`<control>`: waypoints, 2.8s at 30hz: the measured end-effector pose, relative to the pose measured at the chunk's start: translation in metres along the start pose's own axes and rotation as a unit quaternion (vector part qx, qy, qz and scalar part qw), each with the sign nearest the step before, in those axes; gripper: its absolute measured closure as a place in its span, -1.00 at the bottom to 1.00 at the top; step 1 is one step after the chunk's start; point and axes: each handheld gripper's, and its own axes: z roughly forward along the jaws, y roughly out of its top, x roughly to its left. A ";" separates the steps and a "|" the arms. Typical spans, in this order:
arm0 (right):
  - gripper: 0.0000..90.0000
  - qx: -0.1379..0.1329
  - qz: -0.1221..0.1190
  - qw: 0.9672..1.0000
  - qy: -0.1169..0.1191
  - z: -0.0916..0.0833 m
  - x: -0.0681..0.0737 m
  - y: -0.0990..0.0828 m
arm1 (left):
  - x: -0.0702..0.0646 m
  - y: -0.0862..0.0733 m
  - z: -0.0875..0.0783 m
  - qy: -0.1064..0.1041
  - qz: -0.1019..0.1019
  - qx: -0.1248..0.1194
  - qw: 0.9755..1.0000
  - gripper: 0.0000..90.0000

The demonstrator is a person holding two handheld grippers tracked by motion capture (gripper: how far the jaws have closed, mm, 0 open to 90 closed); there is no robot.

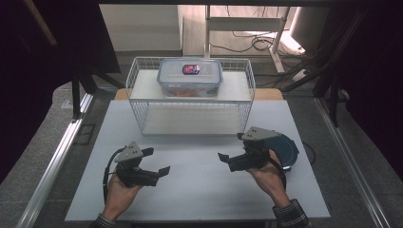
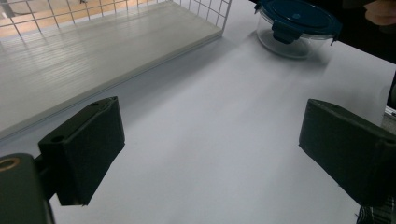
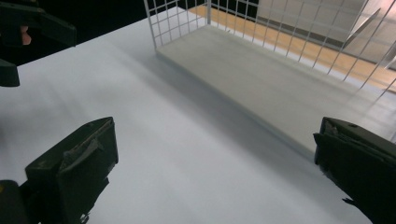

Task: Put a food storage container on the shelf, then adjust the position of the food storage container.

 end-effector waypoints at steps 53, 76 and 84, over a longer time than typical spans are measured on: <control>0.81 0.039 0.111 0.965 -0.233 -0.077 -0.106 -0.077 | 0.003 -0.059 0.007 0.023 0.001 0.051 0.998 -0.84; 0.99 0.086 0.164 0.943 -0.275 -0.081 -0.162 -0.101 | 0.006 -0.060 0.009 0.017 -0.007 0.057 0.998 -0.83; 1.00 0.091 0.150 0.953 -0.247 -0.068 -0.151 -0.094 | 0.006 -0.060 0.012 0.015 -0.006 0.061 0.998 -0.83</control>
